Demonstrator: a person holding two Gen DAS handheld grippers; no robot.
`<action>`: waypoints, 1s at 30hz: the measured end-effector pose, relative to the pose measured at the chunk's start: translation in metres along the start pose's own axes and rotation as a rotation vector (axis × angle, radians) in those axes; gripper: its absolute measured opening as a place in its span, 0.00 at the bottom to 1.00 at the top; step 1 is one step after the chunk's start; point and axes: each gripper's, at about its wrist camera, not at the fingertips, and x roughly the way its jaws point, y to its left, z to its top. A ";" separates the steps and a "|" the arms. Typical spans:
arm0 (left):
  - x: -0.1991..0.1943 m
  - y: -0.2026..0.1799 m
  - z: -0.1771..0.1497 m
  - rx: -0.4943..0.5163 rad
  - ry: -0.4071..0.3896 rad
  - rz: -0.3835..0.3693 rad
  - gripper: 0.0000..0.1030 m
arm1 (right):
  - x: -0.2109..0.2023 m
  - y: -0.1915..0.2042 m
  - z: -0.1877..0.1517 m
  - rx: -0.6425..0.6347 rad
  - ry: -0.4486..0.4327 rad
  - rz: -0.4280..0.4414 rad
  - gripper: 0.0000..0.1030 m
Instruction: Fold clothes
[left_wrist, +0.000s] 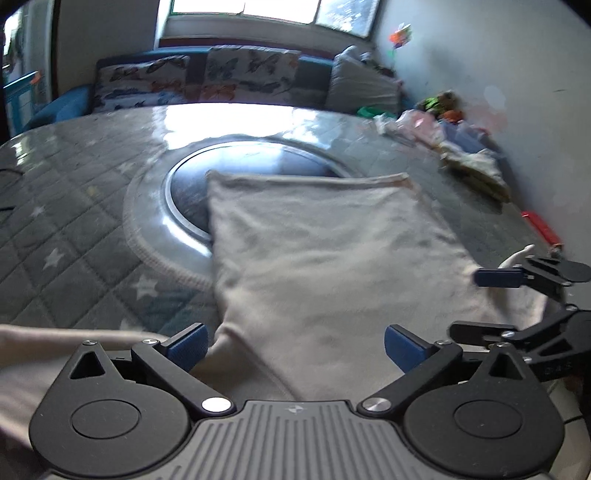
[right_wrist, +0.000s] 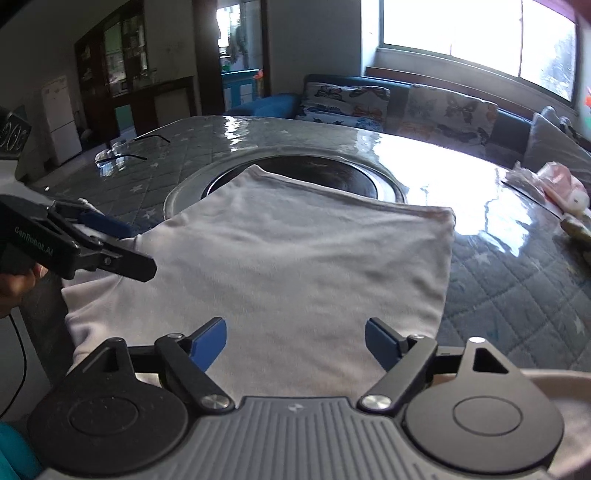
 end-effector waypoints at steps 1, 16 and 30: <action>-0.001 0.000 -0.001 -0.004 0.003 0.009 1.00 | -0.002 0.000 -0.001 0.012 0.000 -0.003 0.83; 0.000 -0.008 -0.016 -0.034 0.089 0.157 1.00 | -0.015 -0.008 -0.020 0.147 -0.011 -0.094 0.90; 0.008 -0.017 -0.018 0.005 0.097 0.220 1.00 | -0.001 0.005 -0.027 0.118 0.035 -0.128 1.00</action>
